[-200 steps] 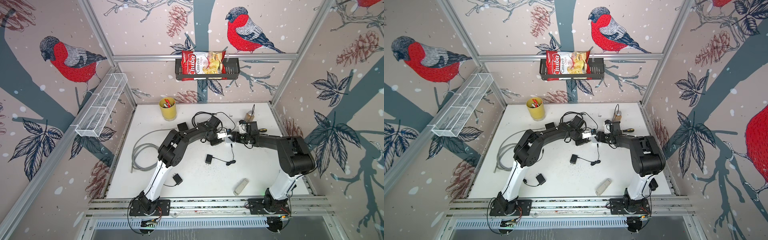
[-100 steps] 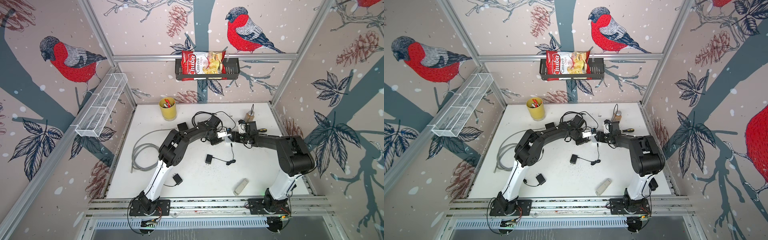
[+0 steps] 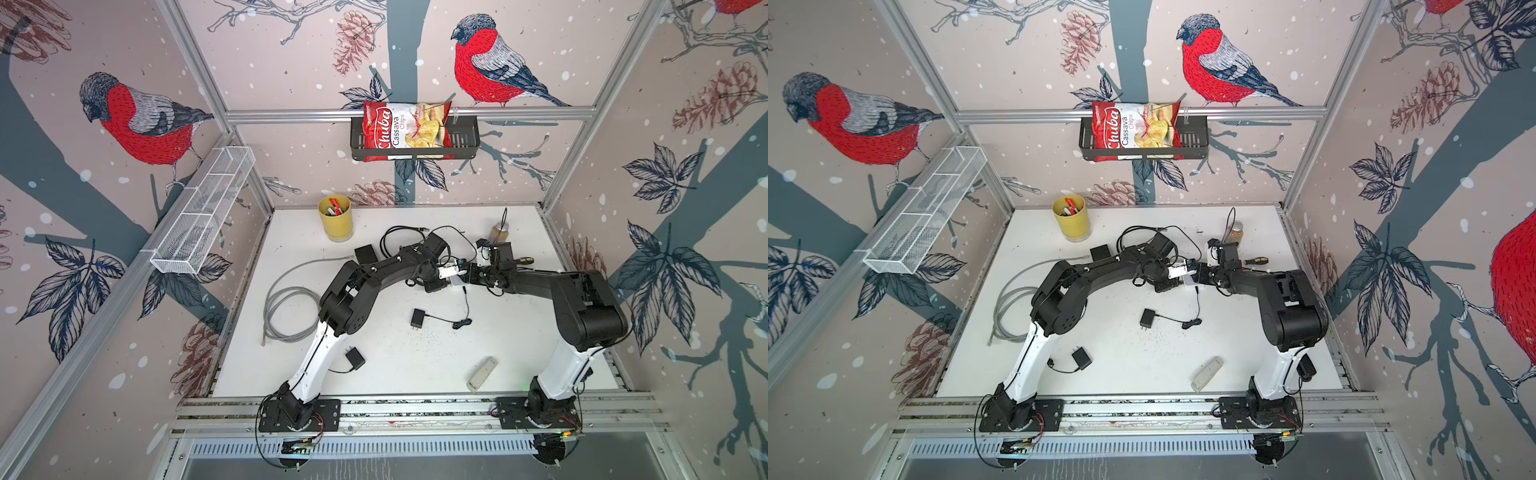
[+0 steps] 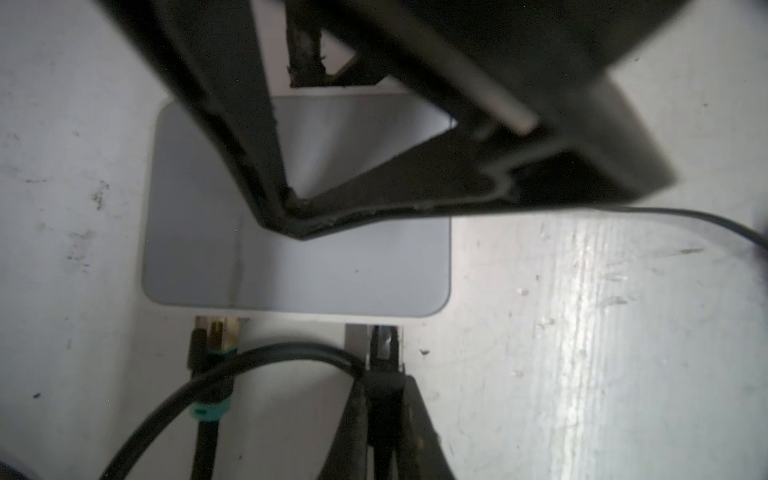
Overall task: Insert the plug into the switch port
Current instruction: 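Push the RJ45 plug into the router port with left while right holds router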
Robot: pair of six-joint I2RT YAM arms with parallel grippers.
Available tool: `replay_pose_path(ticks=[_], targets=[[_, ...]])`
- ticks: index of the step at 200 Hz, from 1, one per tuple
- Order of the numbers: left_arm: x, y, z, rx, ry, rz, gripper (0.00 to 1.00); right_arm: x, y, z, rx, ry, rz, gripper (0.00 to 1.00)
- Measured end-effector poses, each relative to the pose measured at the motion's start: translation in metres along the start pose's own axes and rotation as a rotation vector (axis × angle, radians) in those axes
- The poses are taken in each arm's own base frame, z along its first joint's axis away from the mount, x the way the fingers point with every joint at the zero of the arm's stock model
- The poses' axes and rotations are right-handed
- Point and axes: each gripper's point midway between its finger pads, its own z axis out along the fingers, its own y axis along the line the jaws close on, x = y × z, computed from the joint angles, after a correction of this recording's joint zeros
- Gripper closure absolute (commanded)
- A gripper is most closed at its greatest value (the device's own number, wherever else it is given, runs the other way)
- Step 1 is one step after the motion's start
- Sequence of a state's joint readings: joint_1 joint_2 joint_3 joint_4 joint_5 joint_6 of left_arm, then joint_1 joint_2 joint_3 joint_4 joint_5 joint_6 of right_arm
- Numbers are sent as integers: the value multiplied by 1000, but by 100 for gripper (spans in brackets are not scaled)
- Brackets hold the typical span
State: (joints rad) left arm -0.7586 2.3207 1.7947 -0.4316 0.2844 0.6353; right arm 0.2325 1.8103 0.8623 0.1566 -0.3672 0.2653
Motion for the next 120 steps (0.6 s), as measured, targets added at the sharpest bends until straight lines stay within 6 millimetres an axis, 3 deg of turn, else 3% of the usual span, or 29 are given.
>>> replay_pose_path(ticks=[120], targets=[[1, -6, 1, -13, 10, -32, 100, 0, 9, 6, -48, -40, -3, 60]])
